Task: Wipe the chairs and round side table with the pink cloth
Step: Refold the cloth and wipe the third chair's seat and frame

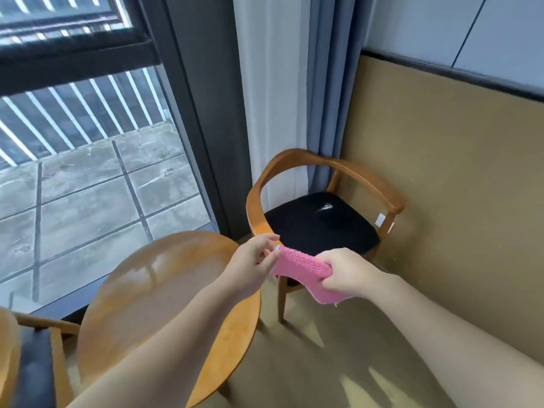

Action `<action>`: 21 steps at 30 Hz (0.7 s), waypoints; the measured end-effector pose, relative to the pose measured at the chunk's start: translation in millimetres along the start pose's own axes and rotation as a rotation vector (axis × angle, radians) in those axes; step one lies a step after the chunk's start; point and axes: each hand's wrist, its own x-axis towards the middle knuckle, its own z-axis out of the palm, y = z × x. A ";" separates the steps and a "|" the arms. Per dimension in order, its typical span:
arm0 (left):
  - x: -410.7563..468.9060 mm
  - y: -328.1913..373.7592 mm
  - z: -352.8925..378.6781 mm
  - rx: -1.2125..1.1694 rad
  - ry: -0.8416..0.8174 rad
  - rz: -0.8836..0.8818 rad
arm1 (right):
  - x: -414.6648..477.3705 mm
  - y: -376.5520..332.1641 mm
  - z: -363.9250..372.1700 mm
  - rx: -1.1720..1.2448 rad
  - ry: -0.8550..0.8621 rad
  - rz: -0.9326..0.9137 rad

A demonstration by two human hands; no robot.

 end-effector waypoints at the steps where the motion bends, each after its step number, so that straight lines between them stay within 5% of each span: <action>1: 10.6 10.8 9.7 -0.017 0.010 -0.009 | -0.2 17.0 -14.5 0.008 0.009 0.007; 10: 78.4 75.6 62.3 -0.060 0.223 -0.164 | 17.1 122.8 -99.4 -0.050 0.046 -0.009; 21: 139.3 27.6 77.3 -0.159 0.237 -0.336 | 100.2 150.3 -115.3 0.097 0.038 0.014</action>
